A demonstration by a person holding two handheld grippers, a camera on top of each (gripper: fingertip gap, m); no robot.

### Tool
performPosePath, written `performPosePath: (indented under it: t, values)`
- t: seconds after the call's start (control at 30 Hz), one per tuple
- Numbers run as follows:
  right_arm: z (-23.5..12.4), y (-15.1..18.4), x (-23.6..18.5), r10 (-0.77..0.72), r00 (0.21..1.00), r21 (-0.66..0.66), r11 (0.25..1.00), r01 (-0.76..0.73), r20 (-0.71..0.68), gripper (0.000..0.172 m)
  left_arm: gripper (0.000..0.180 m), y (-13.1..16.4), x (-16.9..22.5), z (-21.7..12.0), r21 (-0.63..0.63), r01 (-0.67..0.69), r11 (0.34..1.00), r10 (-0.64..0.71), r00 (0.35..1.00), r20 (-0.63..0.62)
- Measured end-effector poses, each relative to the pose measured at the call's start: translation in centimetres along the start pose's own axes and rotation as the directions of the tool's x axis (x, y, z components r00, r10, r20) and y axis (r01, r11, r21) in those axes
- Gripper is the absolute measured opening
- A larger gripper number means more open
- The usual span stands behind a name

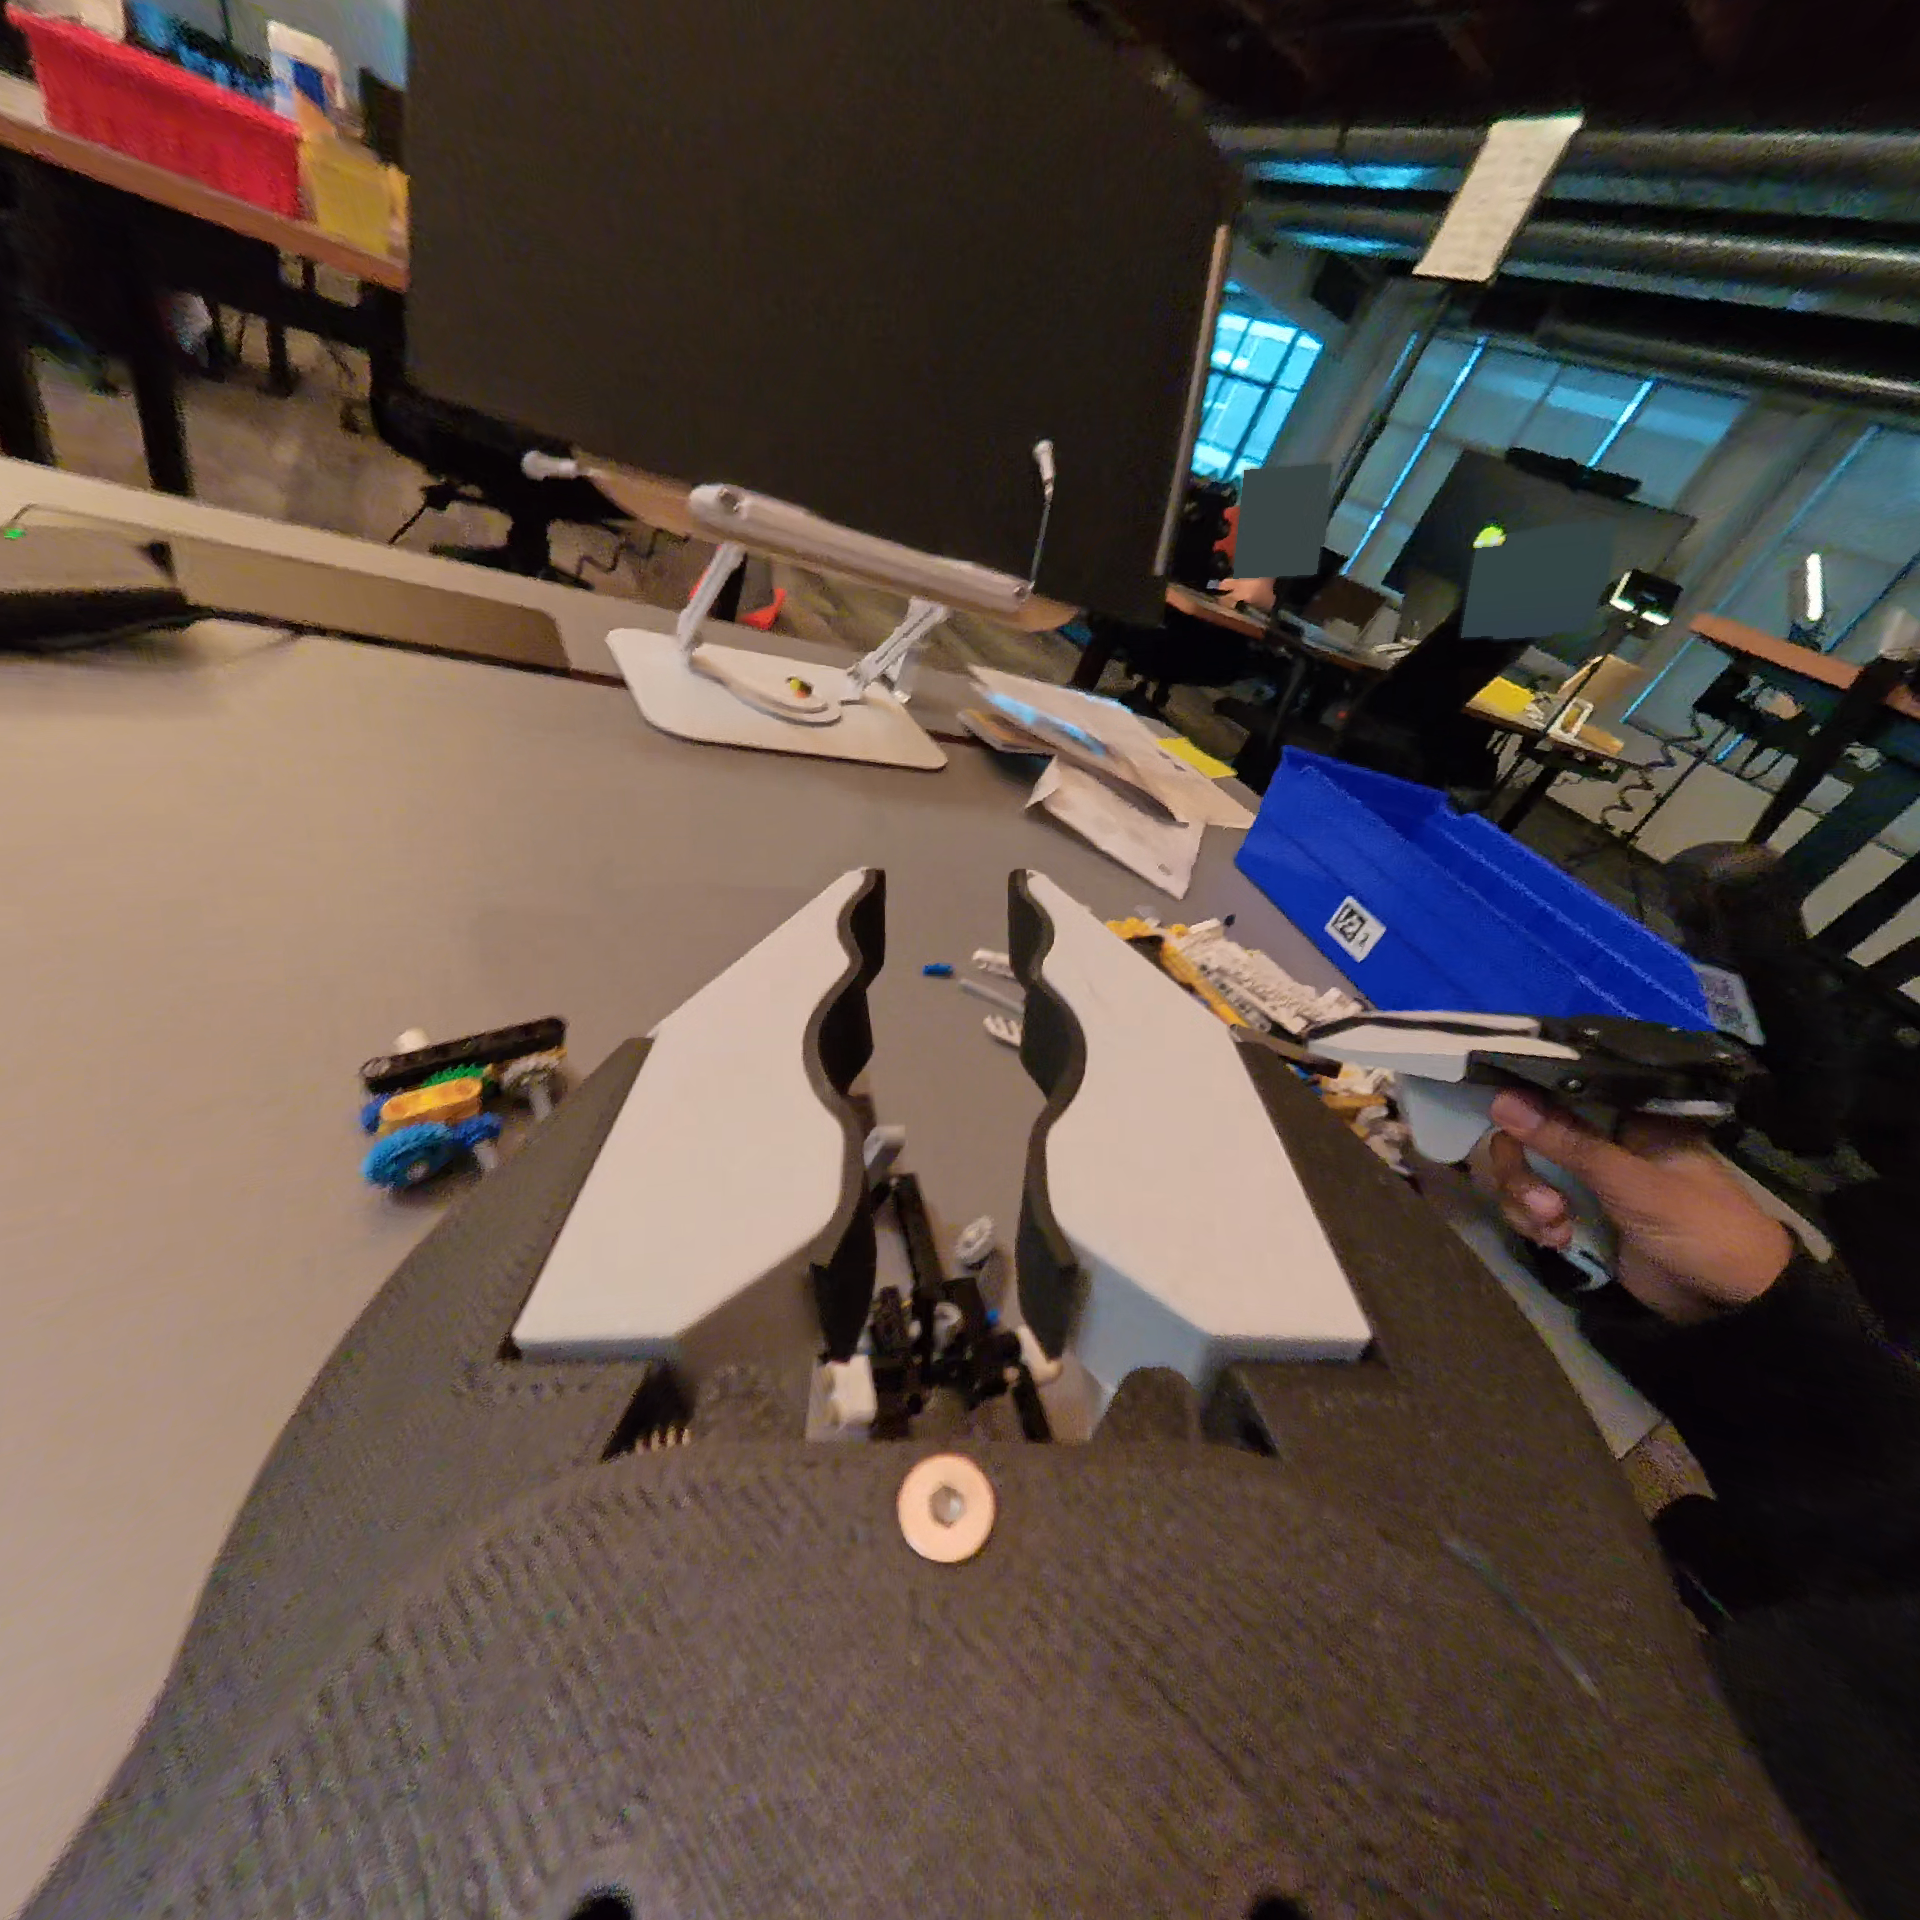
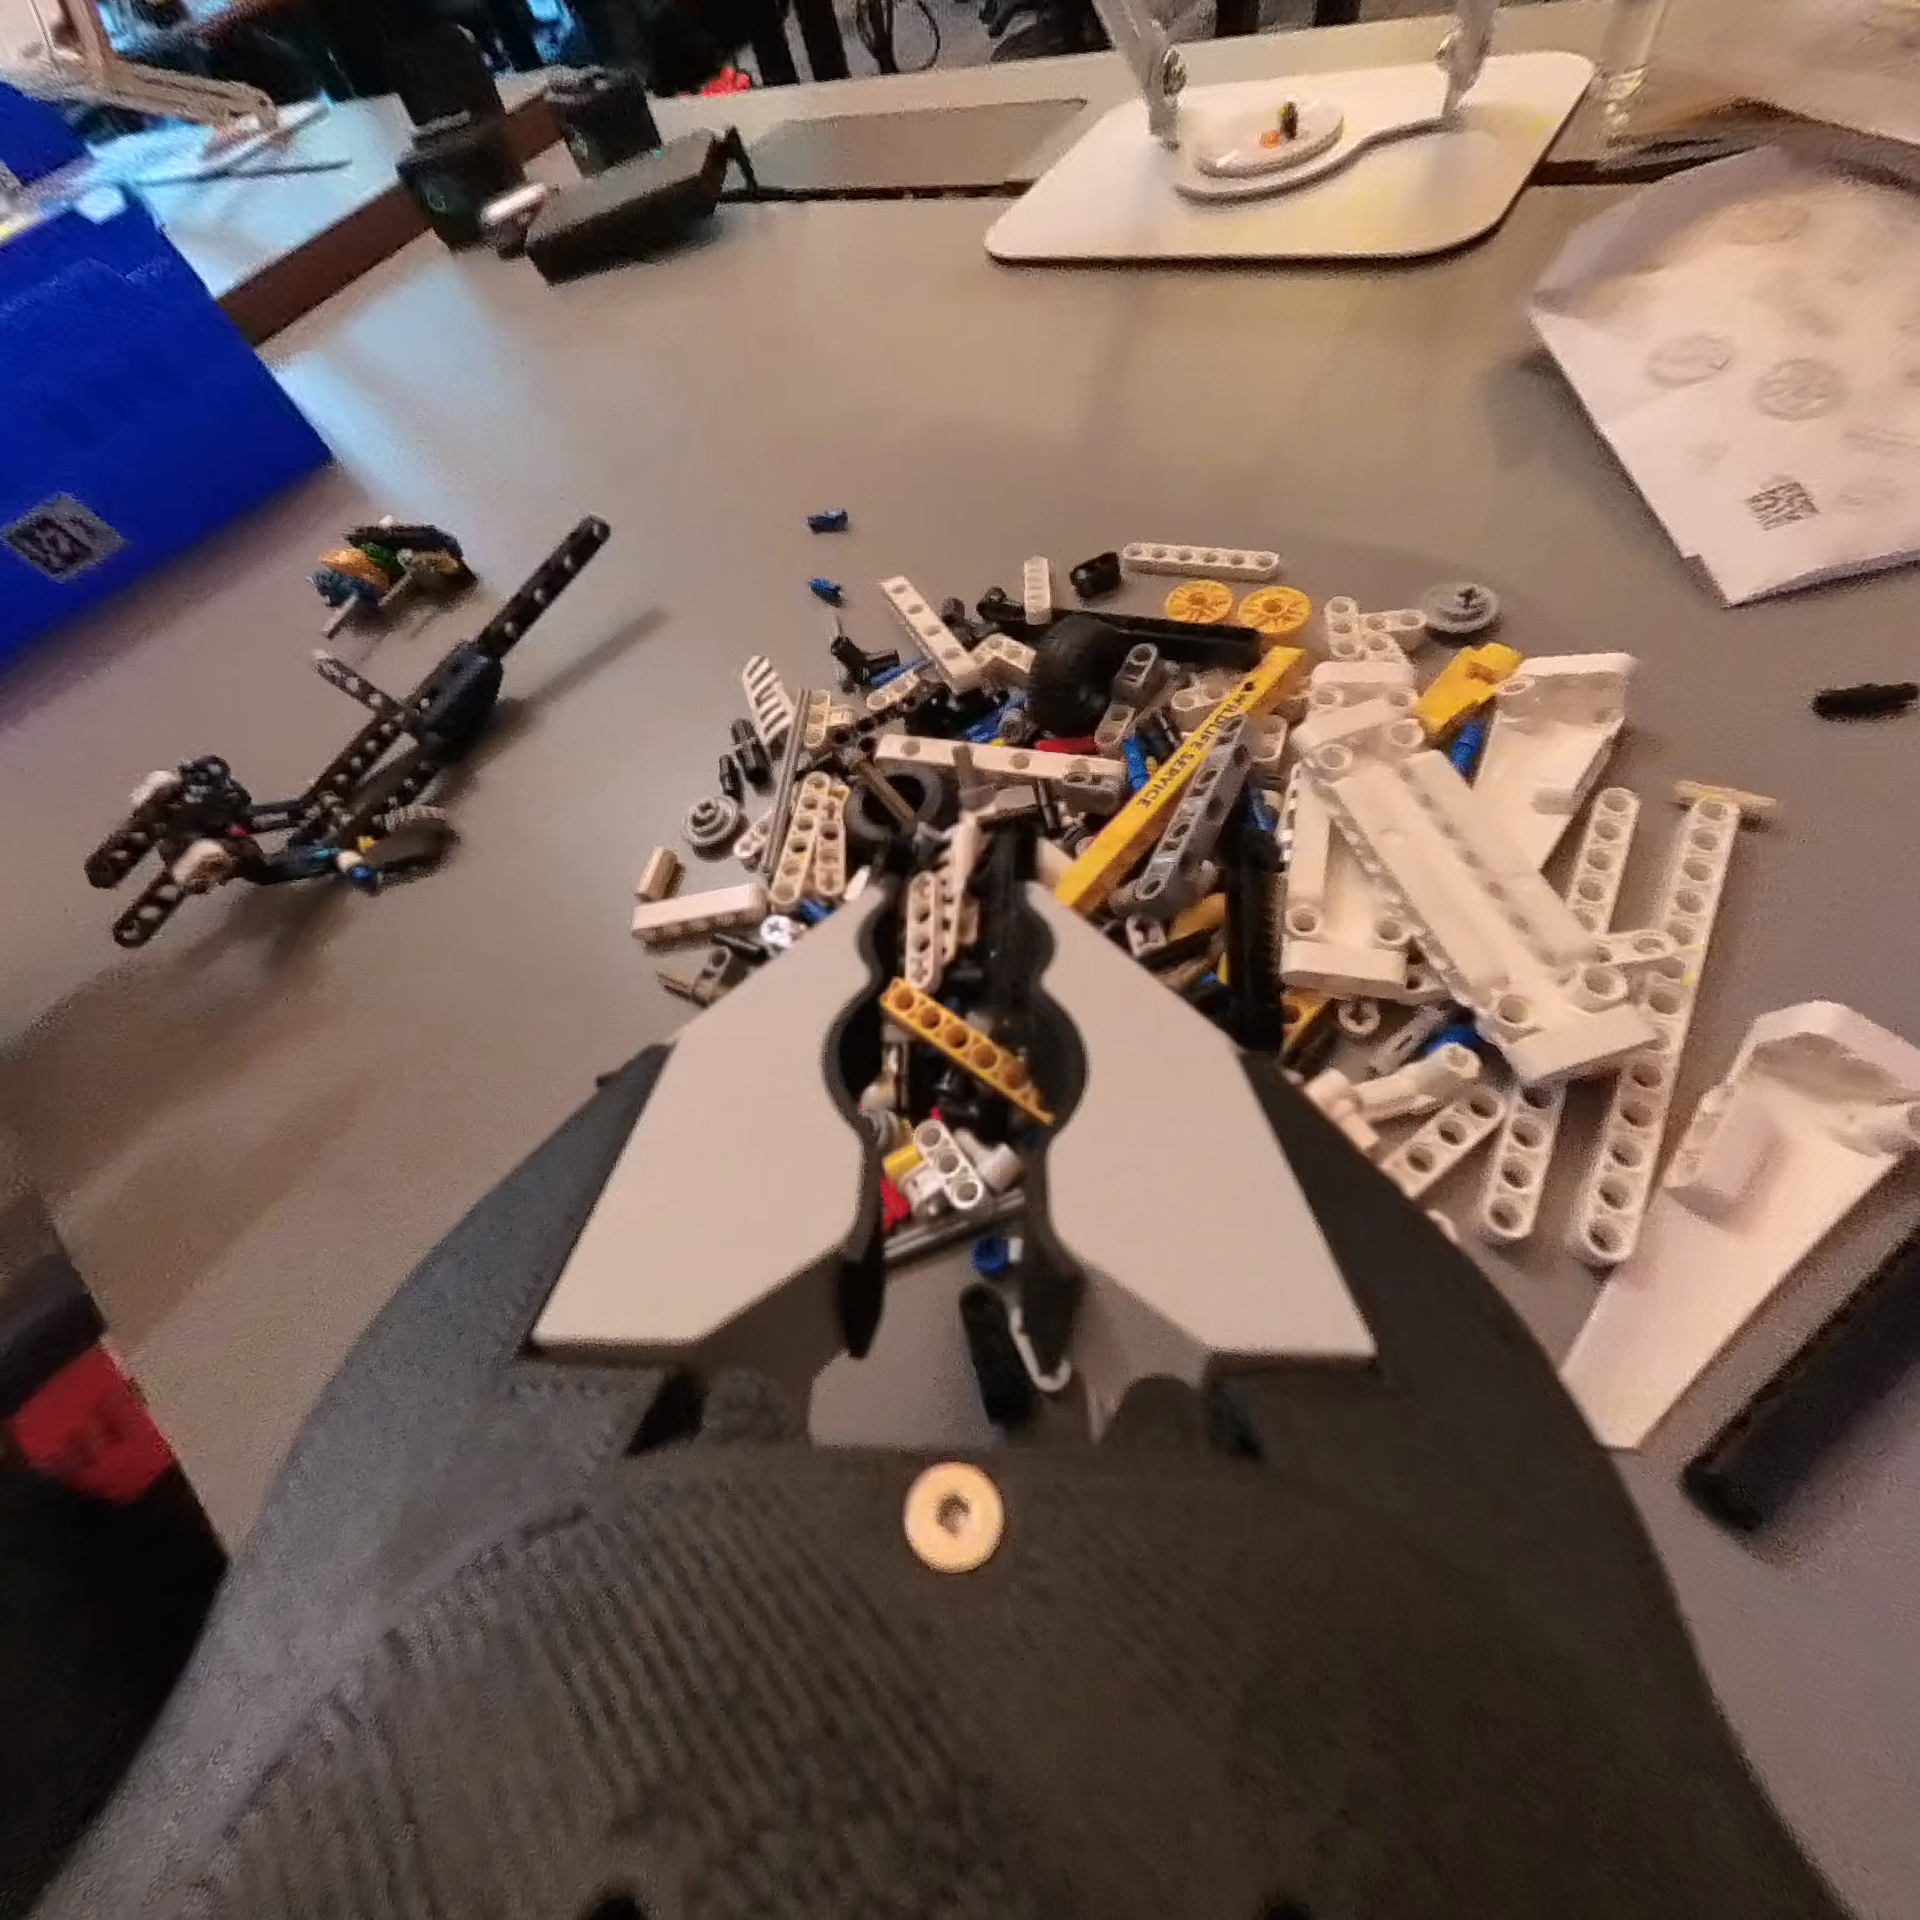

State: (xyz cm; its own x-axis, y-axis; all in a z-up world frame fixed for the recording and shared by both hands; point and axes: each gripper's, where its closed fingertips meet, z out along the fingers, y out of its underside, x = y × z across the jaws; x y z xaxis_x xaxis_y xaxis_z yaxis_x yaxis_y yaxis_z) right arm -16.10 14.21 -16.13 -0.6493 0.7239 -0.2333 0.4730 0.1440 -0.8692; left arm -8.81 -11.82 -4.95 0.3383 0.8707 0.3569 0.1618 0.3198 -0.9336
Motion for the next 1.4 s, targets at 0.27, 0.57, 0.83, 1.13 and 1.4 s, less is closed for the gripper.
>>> performPosePath:
  t: [0.27,0.57,0.83,1.13,1.4]
  values:
    - [-1.8,-5.1,-5.4,0.012,0.979,0.291,0.954,-0.072,0.202,0.036,0.028,3.5,-3.8,-1.4,-0.108,-0.008,0.994,0.017,0.997,0.082]
    - [-3.6,-8.5,-10.2,0.111,0.818,0.365,0.856,-0.367,0.564,0.034,0.032,2.0,-5.3,-2.4,0.002,0.066,0.998,-0.066,0.998,0.015]
    - [6.1,0.1,-16.6,-0.164,0.909,-0.038,0.98,0.193,0.384,0.043,0.026,3.4,-1.9,-2.3,0.079,0.11,0.991,-0.091,0.973,-0.21]
    - [10.7,3.1,-18.0,-0.18,0.894,-0.246,0.922,0.298,0.41,0.041,0.021,2.5,-2.0,-4.0,0.183,0.245,0.952,-0.177,0.93,-0.322]
    - [10.1,2.7,-18.2,-0.209,0.885,-0.205,0.927,0.315,0.415,0.013,0.019,2.2,-2.3,-4.4,0.202,0.278,0.939,-0.197,0.917,-0.346]
